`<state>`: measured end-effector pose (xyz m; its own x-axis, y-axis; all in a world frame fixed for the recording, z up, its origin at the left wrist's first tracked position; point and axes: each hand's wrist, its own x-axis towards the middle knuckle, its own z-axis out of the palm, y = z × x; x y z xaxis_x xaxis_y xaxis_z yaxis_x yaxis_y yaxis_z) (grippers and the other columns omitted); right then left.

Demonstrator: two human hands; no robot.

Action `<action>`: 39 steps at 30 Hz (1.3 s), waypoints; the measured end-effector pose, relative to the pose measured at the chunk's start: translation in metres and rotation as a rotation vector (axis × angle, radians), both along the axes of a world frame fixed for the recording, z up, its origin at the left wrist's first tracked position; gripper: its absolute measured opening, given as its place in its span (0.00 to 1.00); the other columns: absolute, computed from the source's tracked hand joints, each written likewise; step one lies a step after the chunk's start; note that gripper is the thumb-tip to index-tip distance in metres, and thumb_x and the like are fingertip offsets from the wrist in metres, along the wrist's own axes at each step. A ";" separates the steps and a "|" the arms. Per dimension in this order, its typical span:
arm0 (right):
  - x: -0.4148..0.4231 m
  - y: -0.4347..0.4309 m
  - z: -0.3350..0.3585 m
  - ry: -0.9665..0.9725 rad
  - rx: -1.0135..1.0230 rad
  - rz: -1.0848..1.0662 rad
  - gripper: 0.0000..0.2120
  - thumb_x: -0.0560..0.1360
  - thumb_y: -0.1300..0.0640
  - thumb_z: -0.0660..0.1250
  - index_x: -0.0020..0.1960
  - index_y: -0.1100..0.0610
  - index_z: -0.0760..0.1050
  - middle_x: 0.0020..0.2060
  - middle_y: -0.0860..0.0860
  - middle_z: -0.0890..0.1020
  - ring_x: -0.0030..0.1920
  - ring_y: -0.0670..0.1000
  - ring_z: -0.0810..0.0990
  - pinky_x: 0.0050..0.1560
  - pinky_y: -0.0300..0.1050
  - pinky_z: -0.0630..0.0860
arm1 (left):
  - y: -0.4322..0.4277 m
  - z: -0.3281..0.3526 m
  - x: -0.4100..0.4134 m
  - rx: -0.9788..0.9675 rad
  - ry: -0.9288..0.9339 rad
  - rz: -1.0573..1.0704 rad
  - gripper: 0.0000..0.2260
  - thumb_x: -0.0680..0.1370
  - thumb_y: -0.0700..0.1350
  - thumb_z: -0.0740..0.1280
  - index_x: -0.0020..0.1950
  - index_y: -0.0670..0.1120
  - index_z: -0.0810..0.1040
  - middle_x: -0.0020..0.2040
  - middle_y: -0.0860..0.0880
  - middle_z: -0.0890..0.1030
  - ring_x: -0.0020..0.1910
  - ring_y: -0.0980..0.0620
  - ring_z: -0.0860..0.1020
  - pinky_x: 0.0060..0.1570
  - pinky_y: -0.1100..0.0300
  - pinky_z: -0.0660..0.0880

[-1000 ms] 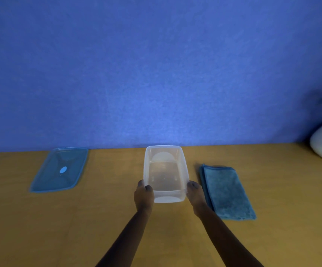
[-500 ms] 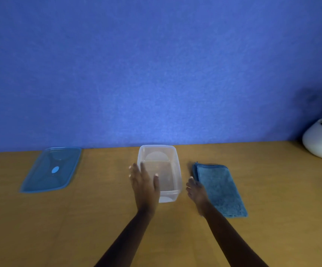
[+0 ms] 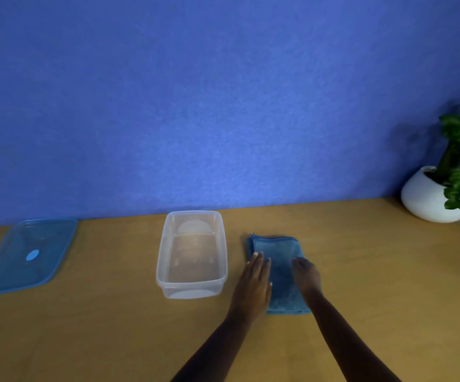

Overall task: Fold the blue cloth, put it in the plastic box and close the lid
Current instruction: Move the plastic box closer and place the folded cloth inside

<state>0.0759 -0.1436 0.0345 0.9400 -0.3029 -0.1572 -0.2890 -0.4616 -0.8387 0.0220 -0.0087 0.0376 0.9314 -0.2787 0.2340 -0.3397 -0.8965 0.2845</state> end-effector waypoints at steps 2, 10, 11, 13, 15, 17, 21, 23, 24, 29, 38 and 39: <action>0.000 -0.010 -0.003 -0.004 -0.095 0.012 0.14 0.80 0.62 0.54 0.46 0.67 0.76 0.41 0.60 0.78 0.44 0.58 0.75 0.43 0.47 0.68 | -0.007 -0.008 0.001 -0.096 0.087 0.060 0.24 0.66 0.51 0.76 0.59 0.42 0.80 0.59 0.45 0.82 0.60 0.49 0.80 0.54 0.60 0.80; 0.002 -0.041 -0.028 0.099 -0.174 -0.005 0.15 0.80 0.59 0.57 0.61 0.66 0.73 0.57 0.62 0.78 0.55 0.60 0.76 0.49 0.44 0.70 | -0.027 -0.028 0.020 -0.427 0.377 0.350 0.23 0.81 0.45 0.55 0.75 0.41 0.55 0.70 0.42 0.67 0.68 0.47 0.68 0.67 0.55 0.68; 0.002 -0.042 -0.030 0.118 -0.168 0.001 0.15 0.80 0.58 0.57 0.59 0.66 0.74 0.55 0.62 0.78 0.53 0.59 0.76 0.47 0.43 0.68 | -0.028 -0.027 0.022 -0.466 0.399 0.391 0.23 0.81 0.44 0.55 0.74 0.40 0.56 0.69 0.41 0.68 0.68 0.45 0.69 0.67 0.55 0.68; 0.003 -0.045 -0.033 0.150 -0.152 0.009 0.13 0.79 0.56 0.57 0.52 0.65 0.75 0.50 0.61 0.79 0.47 0.56 0.75 0.43 0.42 0.66 | -0.030 -0.028 0.028 -0.552 0.441 0.472 0.22 0.80 0.43 0.57 0.73 0.38 0.59 0.68 0.40 0.70 0.67 0.43 0.69 0.67 0.53 0.67; 0.003 -0.048 -0.034 0.175 -0.128 0.019 0.12 0.79 0.55 0.58 0.42 0.61 0.73 0.42 0.58 0.77 0.43 0.55 0.73 0.40 0.42 0.65 | -0.030 -0.026 0.033 -0.638 0.488 0.547 0.20 0.79 0.43 0.59 0.69 0.37 0.65 0.66 0.38 0.72 0.66 0.42 0.71 0.66 0.51 0.68; 0.003 -0.050 -0.032 0.194 -0.084 0.041 0.14 0.78 0.53 0.59 0.41 0.62 0.73 0.40 0.57 0.78 0.43 0.57 0.76 0.40 0.44 0.68 | -0.030 -0.024 0.038 -0.708 0.546 0.603 0.18 0.79 0.45 0.61 0.65 0.35 0.69 0.63 0.37 0.75 0.63 0.40 0.73 0.63 0.50 0.71; 0.001 -0.052 -0.024 0.192 0.003 0.071 0.16 0.77 0.52 0.63 0.43 0.66 0.76 0.38 0.60 0.80 0.40 0.57 0.77 0.39 0.46 0.70 | -0.028 -0.018 0.041 -0.852 0.638 0.596 0.17 0.78 0.46 0.63 0.60 0.35 0.74 0.59 0.37 0.79 0.59 0.41 0.77 0.56 0.53 0.74; 0.002 -0.053 -0.018 0.163 0.013 0.072 0.15 0.77 0.52 0.63 0.40 0.64 0.75 0.35 0.58 0.78 0.37 0.55 0.75 0.36 0.46 0.69 | -0.029 -0.013 0.043 -0.907 0.611 0.557 0.15 0.78 0.45 0.63 0.58 0.36 0.76 0.57 0.38 0.81 0.56 0.42 0.78 0.53 0.54 0.74; 0.003 -0.053 -0.014 0.146 0.022 0.068 0.15 0.77 0.52 0.63 0.38 0.63 0.75 0.33 0.57 0.78 0.35 0.54 0.75 0.35 0.45 0.70 | -0.029 -0.009 0.044 -0.915 0.578 0.542 0.14 0.77 0.45 0.63 0.57 0.36 0.76 0.56 0.38 0.81 0.55 0.43 0.78 0.50 0.56 0.73; 0.011 -0.041 0.013 0.018 0.050 0.058 0.15 0.77 0.53 0.64 0.34 0.60 0.72 0.30 0.54 0.76 0.32 0.52 0.73 0.34 0.45 0.68 | -0.021 0.023 0.054 -0.896 0.372 0.489 0.12 0.77 0.44 0.63 0.52 0.36 0.77 0.52 0.38 0.80 0.52 0.41 0.78 0.47 0.56 0.72; 0.028 0.028 0.060 -0.178 0.139 0.115 0.16 0.76 0.53 0.66 0.33 0.59 0.68 0.30 0.52 0.71 0.34 0.51 0.69 0.34 0.44 0.64 | 0.059 0.071 0.068 -0.863 0.151 0.497 0.12 0.78 0.42 0.63 0.51 0.32 0.76 0.52 0.32 0.79 0.52 0.37 0.78 0.51 0.50 0.72; 0.029 0.039 0.062 -0.184 0.147 0.136 0.15 0.76 0.53 0.66 0.35 0.60 0.69 0.31 0.53 0.72 0.34 0.52 0.70 0.34 0.44 0.65 | 0.070 0.073 0.068 -0.861 0.133 0.506 0.12 0.78 0.42 0.63 0.52 0.32 0.76 0.53 0.32 0.79 0.52 0.37 0.78 0.52 0.49 0.73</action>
